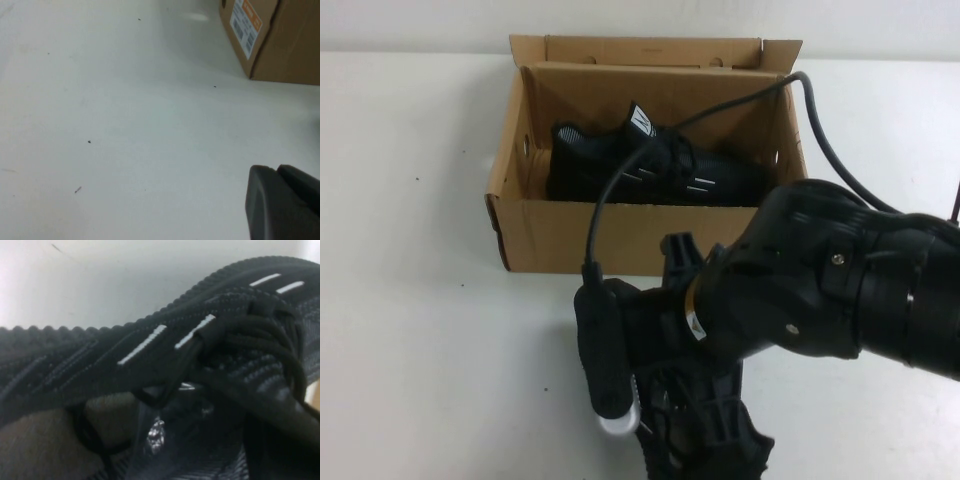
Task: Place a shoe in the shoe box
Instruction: Pick up the shoe from the table
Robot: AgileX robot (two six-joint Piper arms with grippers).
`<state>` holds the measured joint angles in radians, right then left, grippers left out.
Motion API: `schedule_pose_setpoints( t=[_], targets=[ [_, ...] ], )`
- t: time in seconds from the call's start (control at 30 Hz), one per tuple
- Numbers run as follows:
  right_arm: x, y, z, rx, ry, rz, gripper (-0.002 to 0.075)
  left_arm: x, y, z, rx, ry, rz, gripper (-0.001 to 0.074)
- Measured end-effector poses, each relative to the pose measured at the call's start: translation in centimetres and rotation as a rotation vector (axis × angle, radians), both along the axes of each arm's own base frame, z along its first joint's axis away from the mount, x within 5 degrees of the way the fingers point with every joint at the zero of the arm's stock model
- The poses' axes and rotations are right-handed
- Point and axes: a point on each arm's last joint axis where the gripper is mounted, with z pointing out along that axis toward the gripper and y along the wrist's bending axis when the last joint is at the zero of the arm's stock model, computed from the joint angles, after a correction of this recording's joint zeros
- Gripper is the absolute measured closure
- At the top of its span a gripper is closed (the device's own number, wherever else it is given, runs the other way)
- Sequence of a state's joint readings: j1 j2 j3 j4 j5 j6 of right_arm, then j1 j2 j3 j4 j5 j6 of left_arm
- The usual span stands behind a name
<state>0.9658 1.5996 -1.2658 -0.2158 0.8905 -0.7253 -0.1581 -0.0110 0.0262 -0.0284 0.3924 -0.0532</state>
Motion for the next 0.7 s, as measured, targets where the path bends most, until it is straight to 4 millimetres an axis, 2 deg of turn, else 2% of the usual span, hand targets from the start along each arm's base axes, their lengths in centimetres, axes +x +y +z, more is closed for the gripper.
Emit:
schedule_pose_setpoints(
  t=[0.4, 0.7],
  targets=[
    [0.33, 0.26, 0.22, -0.001, -0.067, 0.079, 0.0724, 0.0, 0.0, 0.0, 0.0, 0.0, 0.0, 0.0738],
    [0.45, 0.45, 0.33, -0.03, -0.124, 0.216, 0.0724, 0.0, 0.0, 0.0, 0.0, 0.0, 0.0, 0.0738]
  ],
)
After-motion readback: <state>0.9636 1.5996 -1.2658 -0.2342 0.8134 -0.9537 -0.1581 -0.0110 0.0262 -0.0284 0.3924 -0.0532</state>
